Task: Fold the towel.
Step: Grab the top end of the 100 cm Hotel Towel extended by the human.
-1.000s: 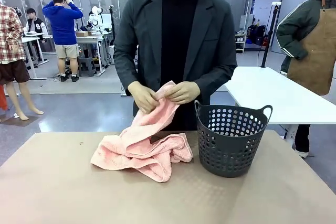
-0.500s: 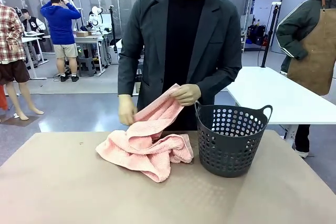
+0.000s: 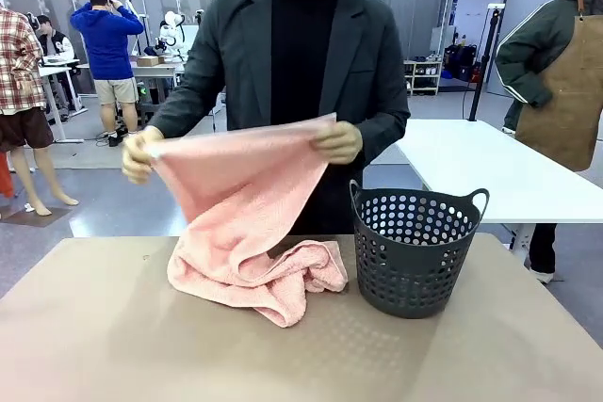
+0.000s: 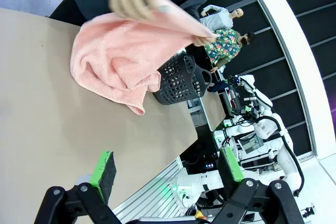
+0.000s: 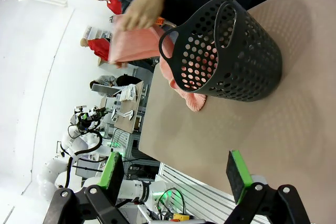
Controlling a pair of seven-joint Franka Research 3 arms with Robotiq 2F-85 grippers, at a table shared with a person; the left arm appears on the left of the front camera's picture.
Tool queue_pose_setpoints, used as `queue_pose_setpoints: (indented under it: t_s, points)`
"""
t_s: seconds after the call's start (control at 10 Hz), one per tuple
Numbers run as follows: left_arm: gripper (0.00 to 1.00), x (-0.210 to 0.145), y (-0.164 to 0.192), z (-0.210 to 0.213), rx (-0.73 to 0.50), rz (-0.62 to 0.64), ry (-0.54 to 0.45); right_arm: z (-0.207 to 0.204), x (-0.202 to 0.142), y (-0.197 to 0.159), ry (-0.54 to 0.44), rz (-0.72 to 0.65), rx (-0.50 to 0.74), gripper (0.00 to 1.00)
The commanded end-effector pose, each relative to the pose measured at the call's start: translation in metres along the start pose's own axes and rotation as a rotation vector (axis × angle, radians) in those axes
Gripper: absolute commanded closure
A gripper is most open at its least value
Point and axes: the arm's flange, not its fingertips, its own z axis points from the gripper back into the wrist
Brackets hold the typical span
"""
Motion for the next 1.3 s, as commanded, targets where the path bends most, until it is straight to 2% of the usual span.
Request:
queue_pose_setpoints:
  t_s: [0.0,1.2]
  points:
    - [0.00,0.0014,-0.0007,0.0008,-0.021,-0.021,-0.005,-0.0003,0.0022,-0.0009,-0.010,0.020,0.012,0.00]
    - [0.00,0.0014,-0.0007,0.0008,-0.021,-0.021,-0.005,-0.0003,0.0022,-0.0009,-0.010,0.020,0.012,0.00]
